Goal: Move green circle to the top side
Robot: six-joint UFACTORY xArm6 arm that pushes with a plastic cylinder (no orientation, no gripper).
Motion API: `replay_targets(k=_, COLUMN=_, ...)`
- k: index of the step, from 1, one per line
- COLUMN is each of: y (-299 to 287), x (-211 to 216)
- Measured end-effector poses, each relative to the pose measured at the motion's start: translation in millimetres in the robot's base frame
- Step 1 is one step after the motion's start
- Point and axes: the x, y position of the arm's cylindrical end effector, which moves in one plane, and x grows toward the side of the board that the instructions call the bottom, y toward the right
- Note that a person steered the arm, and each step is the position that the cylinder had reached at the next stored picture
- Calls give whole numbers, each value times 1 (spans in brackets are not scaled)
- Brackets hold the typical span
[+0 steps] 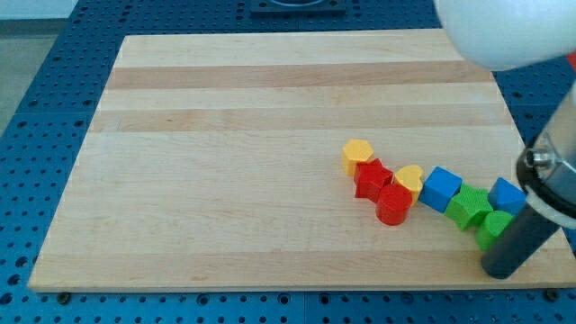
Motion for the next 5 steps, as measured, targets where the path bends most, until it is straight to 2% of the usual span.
replay_targets(k=2, y=13, x=-1)
replay_targets(k=3, y=38, x=-32)
replay_targets(k=5, y=32, x=-55)
